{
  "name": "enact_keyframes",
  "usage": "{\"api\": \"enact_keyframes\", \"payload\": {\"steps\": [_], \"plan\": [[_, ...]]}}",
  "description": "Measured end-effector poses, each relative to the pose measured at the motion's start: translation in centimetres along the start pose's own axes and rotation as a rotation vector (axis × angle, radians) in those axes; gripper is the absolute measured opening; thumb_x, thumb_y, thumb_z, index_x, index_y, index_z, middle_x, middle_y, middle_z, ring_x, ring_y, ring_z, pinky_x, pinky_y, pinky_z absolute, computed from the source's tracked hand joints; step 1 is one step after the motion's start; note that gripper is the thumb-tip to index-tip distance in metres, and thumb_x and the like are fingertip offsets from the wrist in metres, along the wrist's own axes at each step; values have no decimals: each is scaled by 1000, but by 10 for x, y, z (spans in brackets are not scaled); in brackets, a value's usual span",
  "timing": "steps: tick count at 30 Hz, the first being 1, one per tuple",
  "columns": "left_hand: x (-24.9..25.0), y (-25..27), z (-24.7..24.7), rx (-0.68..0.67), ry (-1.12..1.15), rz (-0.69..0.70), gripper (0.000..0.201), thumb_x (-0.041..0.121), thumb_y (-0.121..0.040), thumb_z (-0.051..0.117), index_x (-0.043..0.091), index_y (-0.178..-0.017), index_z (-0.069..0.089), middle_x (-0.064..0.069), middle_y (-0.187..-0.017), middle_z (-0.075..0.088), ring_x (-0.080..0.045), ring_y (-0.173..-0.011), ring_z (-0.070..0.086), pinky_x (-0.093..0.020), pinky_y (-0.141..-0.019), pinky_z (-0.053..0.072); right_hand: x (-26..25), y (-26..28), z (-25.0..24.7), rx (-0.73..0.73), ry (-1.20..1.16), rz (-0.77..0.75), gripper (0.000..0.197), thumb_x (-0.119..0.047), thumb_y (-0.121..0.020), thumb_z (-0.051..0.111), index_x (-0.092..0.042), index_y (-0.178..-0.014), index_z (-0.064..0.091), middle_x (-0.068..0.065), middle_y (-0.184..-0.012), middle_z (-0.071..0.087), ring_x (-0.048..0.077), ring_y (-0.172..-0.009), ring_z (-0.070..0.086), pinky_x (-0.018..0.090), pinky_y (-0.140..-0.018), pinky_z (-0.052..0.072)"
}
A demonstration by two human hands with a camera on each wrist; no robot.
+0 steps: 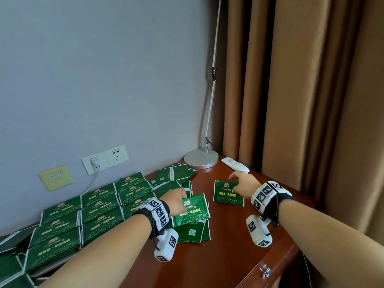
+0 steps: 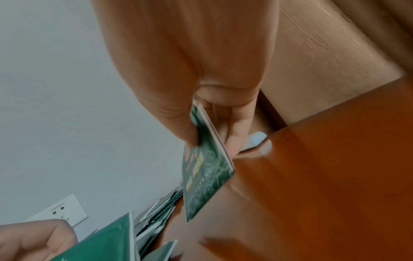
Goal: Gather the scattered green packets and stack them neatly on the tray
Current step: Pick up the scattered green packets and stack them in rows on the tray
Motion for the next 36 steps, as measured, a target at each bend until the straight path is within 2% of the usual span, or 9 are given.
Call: {"api": "enact_keyframes", "payload": {"steps": [6, 9, 12, 16, 20, 24, 28, 32, 36], "plan": [[-16, 21, -19, 100, 266, -16, 44, 7, -78, 76, 17, -117, 58, -3, -128, 55, -18, -111, 58, -26, -87, 47, -43, 13, -13, 159, -82, -117, 40, -4, -89, 56, -21, -125, 56, -3, -122, 58, 19, -101, 62, 28, -81, 53], [-34, 37, -32, 190, 393, -43, 39, 9, -78, 79, 16, -111, 61, -5, -128, 59, -16, -106, 58, -22, -79, 47, -68, 17, -13, 191, -73, -169, 35, -8, -91, 56, -22, -122, 57, 1, -116, 64, 16, -87, 62, 20, -69, 50], [-60, 55, -45, 268, 490, -79, 40, 10, -79, 80, 16, -113, 61, -5, -136, 55, -18, -116, 57, -28, -93, 47, -94, 18, -4, 176, -105, -210, 26, -8, -92, 56, -23, -114, 60, -4, -109, 65, 8, -74, 57, 5, -57, 43], [-106, 81, -59, 391, 593, -167, 36, 8, -81, 78, 15, -113, 63, -5, -130, 57, -22, -110, 60, -25, -89, 45, -129, 10, 24, 114, -214, -233, 20, -7, -91, 60, -20, -104, 67, 3, -107, 68, 8, -68, 58, 13, -54, 41], [-153, 107, -65, 489, 674, -267, 34, 4, -84, 73, 11, -115, 63, 2, -90, 60, -7, -54, 47, -19, -47, 37, -162, 3, 51, 58, -278, -246, 20, -7, -89, 62, -17, -106, 68, 4, -102, 68, 14, -76, 62, 13, -48, 45], [-202, 128, -66, 523, 705, -389, 34, 1, -86, 69, 12, -117, 60, 7, -82, 53, -9, -50, 41, -22, -48, 35, -193, -4, 82, -55, -346, -231, 34, 1, -81, 63, -16, -110, 65, -2, -93, 61, 22, -77, 67, 37, -59, 60], [-237, 142, -65, 566, 771, -476, 33, -3, -86, 68, 10, -115, 60, 4, -82, 53, -6, -56, 42, -20, -51, 34, -215, -18, 108, -137, -323, -270, 44, 6, -76, 62, -15, -114, 65, -12, -88, 56, 23, -91, 66, 41, -69, 61], [-257, 141, -62, 580, 789, -519, 31, -2, -86, 68, 10, -114, 61, 0, -106, 52, -13, -63, 49, -25, -57, 42, -228, -29, 133, -218, -387, -241, 41, 11, -79, 62, -16, -110, 64, 4, -104, 58, 29, -85, 66, 30, -47, 57], [-265, 134, -58, 580, 759, -538, 30, 1, -87, 68, 12, -115, 61, -4, -113, 55, -12, -58, 49, -20, -48, 37, -233, -39, 153, -279, -417, -223, 39, 13, -79, 62, -18, -102, 63, 12, -109, 61, 33, -84, 68, 42, -59, 61]]}}
Point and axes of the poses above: each hand's wrist, its own y-axis away from the middle knuckle, its own z-axis out of the palm, x = y × z, the point moved 4 cm from there along -y, towards the middle knuckle
